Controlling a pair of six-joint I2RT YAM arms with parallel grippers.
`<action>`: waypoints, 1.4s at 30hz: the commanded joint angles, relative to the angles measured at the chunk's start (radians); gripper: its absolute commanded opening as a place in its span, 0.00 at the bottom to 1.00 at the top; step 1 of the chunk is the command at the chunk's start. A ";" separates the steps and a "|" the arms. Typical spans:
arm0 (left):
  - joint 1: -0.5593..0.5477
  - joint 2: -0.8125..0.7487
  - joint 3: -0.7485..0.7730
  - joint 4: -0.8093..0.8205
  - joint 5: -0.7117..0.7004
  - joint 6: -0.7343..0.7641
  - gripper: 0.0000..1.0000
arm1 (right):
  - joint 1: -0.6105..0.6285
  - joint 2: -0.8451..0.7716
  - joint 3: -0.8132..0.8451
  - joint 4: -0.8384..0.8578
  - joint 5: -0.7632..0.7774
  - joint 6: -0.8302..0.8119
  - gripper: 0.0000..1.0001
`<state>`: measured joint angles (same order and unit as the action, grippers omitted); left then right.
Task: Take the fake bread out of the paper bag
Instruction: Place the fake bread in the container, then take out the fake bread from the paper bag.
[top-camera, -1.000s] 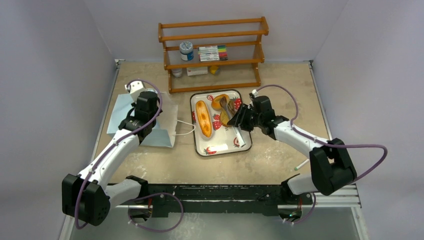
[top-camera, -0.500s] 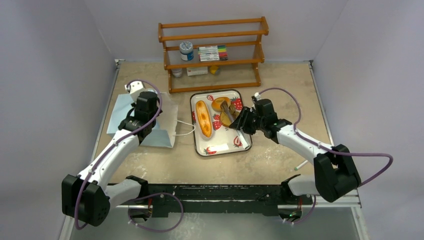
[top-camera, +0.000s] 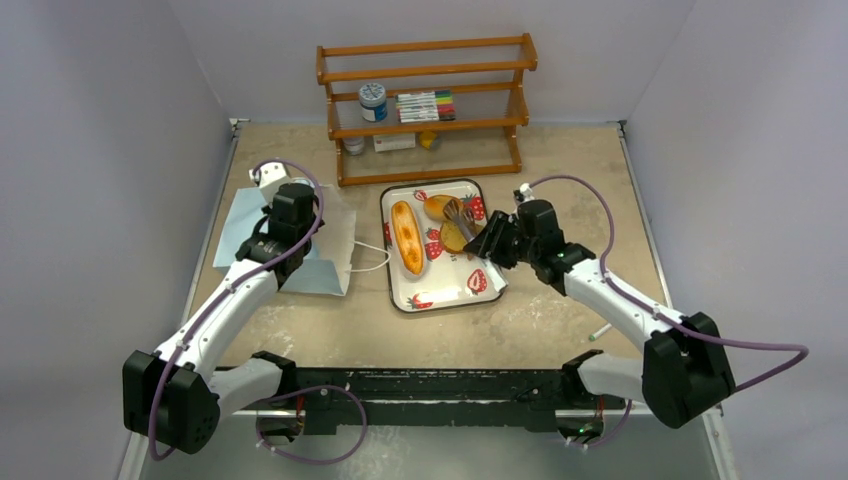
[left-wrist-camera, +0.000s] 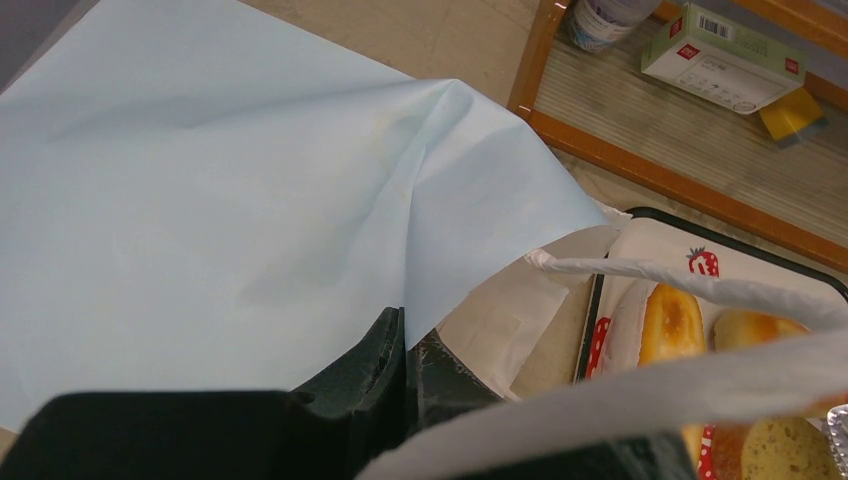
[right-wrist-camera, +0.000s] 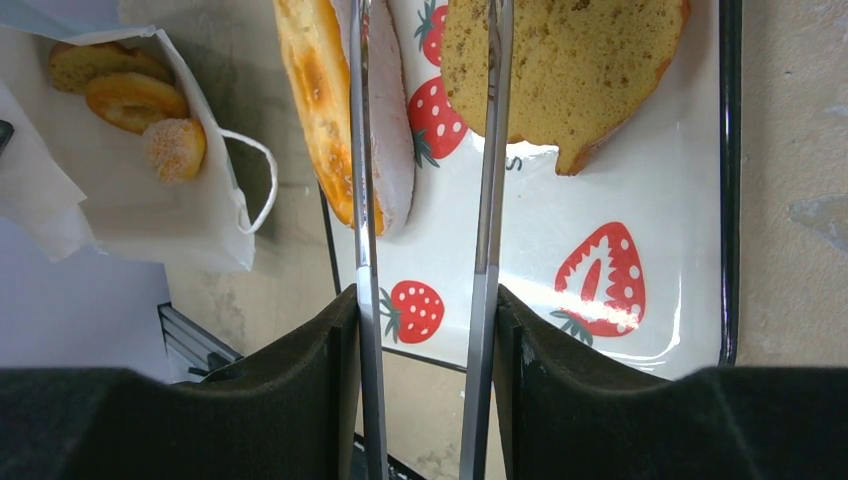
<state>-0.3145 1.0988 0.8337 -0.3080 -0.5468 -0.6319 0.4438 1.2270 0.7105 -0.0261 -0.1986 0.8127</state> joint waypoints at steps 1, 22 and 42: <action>0.005 -0.020 0.048 0.035 0.010 0.018 0.00 | -0.004 -0.044 -0.008 0.003 0.018 0.018 0.47; 0.005 -0.051 0.107 -0.067 0.230 0.190 0.00 | 0.260 -0.054 0.208 0.031 -0.080 -0.112 0.46; 0.005 -0.026 0.151 -0.192 0.327 0.248 0.00 | 0.444 0.124 0.154 0.274 -0.285 -0.111 0.45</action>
<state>-0.3141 1.0592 0.9276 -0.4995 -0.2565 -0.3992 0.8684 1.3037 0.8776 0.1066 -0.4156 0.6994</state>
